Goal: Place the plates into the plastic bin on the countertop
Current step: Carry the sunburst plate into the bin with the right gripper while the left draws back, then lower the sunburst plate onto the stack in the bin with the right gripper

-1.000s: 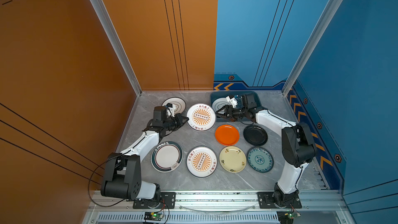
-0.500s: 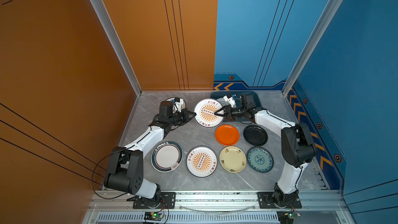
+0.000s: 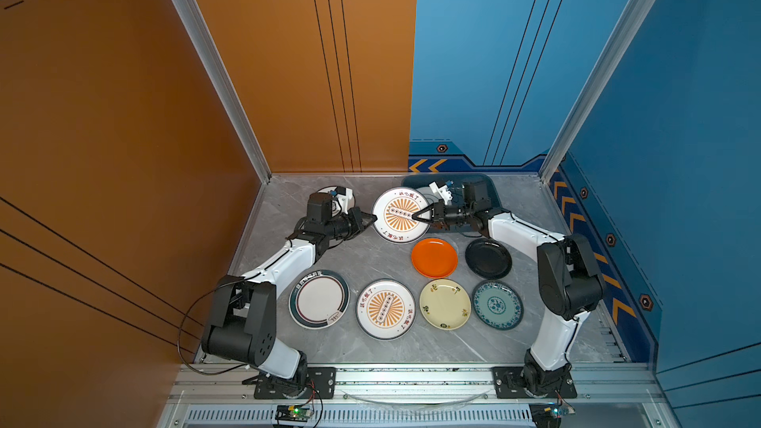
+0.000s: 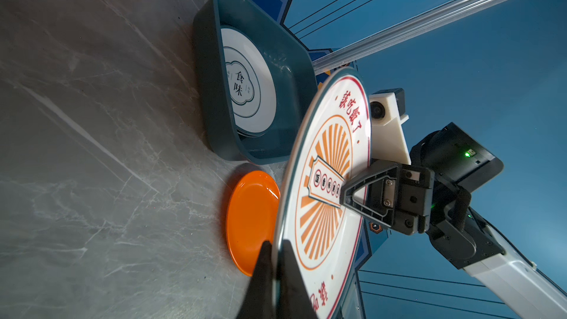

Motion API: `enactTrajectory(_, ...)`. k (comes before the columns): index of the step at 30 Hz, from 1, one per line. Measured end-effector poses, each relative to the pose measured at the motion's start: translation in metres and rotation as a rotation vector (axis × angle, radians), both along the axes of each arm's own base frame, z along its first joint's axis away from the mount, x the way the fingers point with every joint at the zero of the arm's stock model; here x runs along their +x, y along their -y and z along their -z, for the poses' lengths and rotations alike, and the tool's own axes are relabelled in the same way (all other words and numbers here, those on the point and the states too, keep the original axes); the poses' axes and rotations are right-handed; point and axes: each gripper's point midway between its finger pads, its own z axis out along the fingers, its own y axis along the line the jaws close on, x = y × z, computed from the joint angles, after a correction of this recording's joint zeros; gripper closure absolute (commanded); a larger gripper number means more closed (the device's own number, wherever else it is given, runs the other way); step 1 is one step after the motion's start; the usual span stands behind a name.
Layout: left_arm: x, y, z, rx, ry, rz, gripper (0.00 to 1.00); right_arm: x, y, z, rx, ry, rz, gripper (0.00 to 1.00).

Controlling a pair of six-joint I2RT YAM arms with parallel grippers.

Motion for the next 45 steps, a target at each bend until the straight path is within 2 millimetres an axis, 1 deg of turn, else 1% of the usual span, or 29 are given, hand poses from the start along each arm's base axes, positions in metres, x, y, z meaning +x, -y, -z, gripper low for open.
enactTrajectory(1,0.000,0.000,0.000,0.002,0.002,0.001,0.88,0.000,0.000,0.000,0.000,0.000,0.000,1.00)
enactTrajectory(5,-0.003,-0.003,0.008,0.045,-0.002,0.005,0.70,0.006,0.005,0.002,-0.013,0.001,0.030,1.00)
enactTrajectory(8,-0.007,-0.008,0.012,0.097,-0.004,-0.002,0.46,0.018,0.022,0.007,-0.035,-0.011,0.091,1.00)
enactTrajectory(10,-0.011,-0.012,0.011,0.126,0.003,-0.007,0.25,0.028,0.038,0.012,-0.059,-0.026,0.145,1.00)
enactTrajectory(11,-0.012,-0.015,0.009,0.140,0.012,-0.014,0.10,0.033,0.048,0.016,-0.077,-0.039,0.178,1.00)
enactTrajectory(12,-0.013,-0.019,0.005,0.152,0.026,-0.022,0.02,0.038,0.059,0.020,-0.097,-0.049,0.210,1.00)
enactTrajectory(15,-0.016,-0.034,-0.009,0.176,0.073,-0.069,0.02,0.051,0.086,0.026,-0.157,-0.066,0.290,1.00)
enactTrajectory(18,-0.018,-0.056,-0.017,0.199,0.108,-0.143,0.02,0.064,0.106,0.023,-0.190,-0.057,0.347,1.00)
enactTrajectory(20,-0.019,-0.073,-0.014,0.211,0.109,-0.195,0.02,0.072,0.114,0.022,-0.204,-0.050,0.369,1.00)
enactTrajectory(22,-0.018,-0.089,-0.005,0.227,0.089,-0.246,0.02,0.083,0.120,0.027,-0.221,-0.051,0.389,1.00)
enactTrajectory(25,-0.016,-0.105,0.006,0.252,0.055,-0.298,0.02,0.094,0.126,0.043,-0.244,-0.081,0.409,1.00)
enactTrajectory(29,-0.013,-0.116,0.015,0.280,0.030,-0.341,0.02,0.105,0.131,0.076,-0.284,-0.141,0.429,1.00)
enactTrajectory(32,-0.010,-0.126,0.021,0.294,0.008,-0.375,0.02,0.113,0.133,0.094,-0.297,-0.178,0.439,1.00)
enactTrajectory(36,-0.006,-0.143,0.024,0.304,-0.007,-0.432,0.02,0.122,0.135,0.106,-0.315,-0.201,0.452,1.00)
enactTrajectory(40,-0.004,-0.151,0.030,0.321,-0.021,-0.460,0.02,0.130,0.134,0.112,-0.323,-0.215,0.455,1.00)
enactTrajectory(43,-0.001,-0.154,0.040,0.335,-0.040,-0.472,0.02,0.136,0.134,0.115,-0.330,-0.220,0.458,0.97)
enactTrajectory(45,-0.001,-0.156,0.050,0.345,-0.059,-0.482,0.02,0.142,0.131,0.115,-0.328,-0.220,0.457,0.94)
